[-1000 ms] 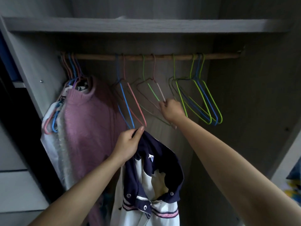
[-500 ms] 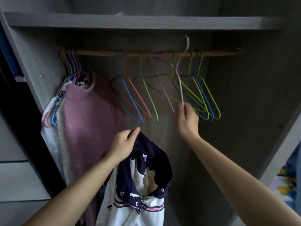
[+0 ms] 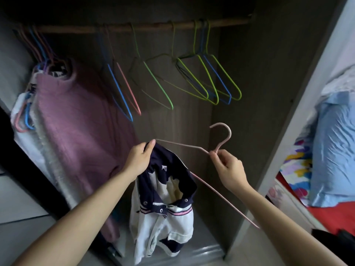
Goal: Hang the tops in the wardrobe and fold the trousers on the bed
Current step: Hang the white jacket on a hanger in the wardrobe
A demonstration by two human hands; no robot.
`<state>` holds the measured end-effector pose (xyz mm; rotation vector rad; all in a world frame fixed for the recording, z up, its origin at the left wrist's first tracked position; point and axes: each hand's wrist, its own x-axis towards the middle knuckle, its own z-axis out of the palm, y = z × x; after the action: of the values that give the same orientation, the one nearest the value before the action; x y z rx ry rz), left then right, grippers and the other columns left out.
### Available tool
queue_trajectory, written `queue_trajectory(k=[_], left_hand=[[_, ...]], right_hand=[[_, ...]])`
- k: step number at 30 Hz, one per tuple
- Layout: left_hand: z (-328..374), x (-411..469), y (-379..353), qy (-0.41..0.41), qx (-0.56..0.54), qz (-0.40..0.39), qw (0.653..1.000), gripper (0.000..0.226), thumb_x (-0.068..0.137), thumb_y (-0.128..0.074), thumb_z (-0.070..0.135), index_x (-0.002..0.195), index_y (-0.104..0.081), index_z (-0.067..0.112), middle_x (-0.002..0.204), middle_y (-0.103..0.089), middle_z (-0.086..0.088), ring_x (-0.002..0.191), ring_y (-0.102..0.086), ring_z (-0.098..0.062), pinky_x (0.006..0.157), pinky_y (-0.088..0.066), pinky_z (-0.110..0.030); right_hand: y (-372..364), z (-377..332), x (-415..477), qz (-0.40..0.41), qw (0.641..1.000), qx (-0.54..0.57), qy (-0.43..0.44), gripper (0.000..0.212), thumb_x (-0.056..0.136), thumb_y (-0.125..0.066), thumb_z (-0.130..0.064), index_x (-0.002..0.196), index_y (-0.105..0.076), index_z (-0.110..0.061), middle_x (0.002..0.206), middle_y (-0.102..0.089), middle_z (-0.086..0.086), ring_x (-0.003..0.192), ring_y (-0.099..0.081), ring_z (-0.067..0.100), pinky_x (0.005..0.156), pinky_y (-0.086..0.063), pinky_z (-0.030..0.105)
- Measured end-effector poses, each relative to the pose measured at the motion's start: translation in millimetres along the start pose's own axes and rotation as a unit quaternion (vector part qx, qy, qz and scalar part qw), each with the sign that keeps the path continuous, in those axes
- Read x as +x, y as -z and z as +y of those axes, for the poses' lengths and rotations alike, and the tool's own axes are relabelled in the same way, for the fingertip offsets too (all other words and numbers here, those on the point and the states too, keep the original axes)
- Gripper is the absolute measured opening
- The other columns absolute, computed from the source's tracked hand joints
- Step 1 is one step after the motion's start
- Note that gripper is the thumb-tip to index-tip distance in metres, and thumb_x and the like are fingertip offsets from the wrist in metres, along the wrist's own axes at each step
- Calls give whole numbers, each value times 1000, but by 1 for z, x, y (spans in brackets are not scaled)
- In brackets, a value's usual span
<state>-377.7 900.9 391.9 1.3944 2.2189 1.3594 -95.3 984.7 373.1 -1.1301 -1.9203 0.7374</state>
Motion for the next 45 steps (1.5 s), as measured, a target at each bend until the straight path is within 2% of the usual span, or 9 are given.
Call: queue_trajectory(k=[7, 12, 19, 25, 30, 33, 37, 42, 45], left_hand=[[13, -11, -21, -78, 218, 25, 973, 51, 102, -35, 54, 73, -50, 14, 75, -65, -10, 74, -61, -38, 58, -39, -38], [32, -11, -27, -158, 325, 55, 931, 49, 101, -43, 49, 81, -61, 9, 86, -65, -12, 77, -65, -40, 56, -33, -35], [78, -36, -54, -230, 196, -57, 952, 47, 100, -52, 40, 65, -36, 14, 62, -42, -1, 65, -53, -35, 58, -25, -35], [111, -50, -61, -280, 123, -95, 947, 52, 95, -64, 33, 60, -36, 9, 54, -29, 4, 54, -33, -22, 58, -15, -32], [114, -42, -52, -193, 77, -137, 969, 31, 92, -68, 28, 79, -67, 0, 77, -58, -10, 74, -54, -27, 69, -39, -36], [125, -43, -47, -158, 1, -156, 975, 26, 93, -67, 23, 85, -71, -2, 84, -68, -19, 78, -60, -26, 75, -46, -39], [150, -64, -50, -168, -108, -193, 961, 17, 92, -69, 23, 85, -75, 10, 75, -67, -2, 70, -57, -8, 71, -47, -31], [148, -62, -39, -287, 58, -134, 947, 13, 86, -75, 26, 98, -76, 21, 87, -57, 3, 83, -60, -20, 85, -49, -44], [139, -54, -34, -347, 166, -15, 923, 30, 88, -70, 31, 116, -71, 19, 106, -56, -6, 103, -54, -27, 94, -38, -45]], right_hand=[[51, 19, -56, 48, 995, -81, -32, 22, 99, -50, -34, 79, -57, -27, 61, -59, -10, 58, -58, 9, 52, -41, 30], [87, 22, -91, -3, 991, -135, 14, 48, 98, -46, -58, 66, -57, -23, 54, -59, -3, 48, -59, 10, 48, -51, 35], [77, 20, -106, 60, 983, -148, 95, 44, 97, -54, -49, 57, -41, -38, 45, -41, -24, 68, -59, -1, 49, -34, 9], [48, 17, -99, -47, 980, -194, 19, 47, 101, -49, -49, 77, -70, -15, 68, -68, 0, 71, -66, 25, 62, -46, 35], [66, 2, -90, 143, 989, -23, 34, 40, 98, -56, -49, 59, -61, -43, 60, -62, -28, 59, -62, -3, 51, -38, 8], [56, 9, -92, 89, 996, 6, -28, 41, 100, -56, -45, 61, -64, -39, 58, -63, -25, 62, -62, -7, 56, -40, 8], [39, 16, -84, 18, 995, 12, -98, 42, 100, -55, -43, 65, -70, -25, 63, -67, -15, 69, -65, 4, 67, -44, 23], [63, -10, -66, 127, 986, 103, -45, 45, 101, -56, -40, 58, -67, -30, 57, -66, -2, 52, -57, 7, 60, -47, 33], [81, -21, -63, 152, 983, 97, 23, 50, 101, -54, -44, 53, -64, -36, 53, -61, -12, 49, -53, 2, 52, -38, 19]])
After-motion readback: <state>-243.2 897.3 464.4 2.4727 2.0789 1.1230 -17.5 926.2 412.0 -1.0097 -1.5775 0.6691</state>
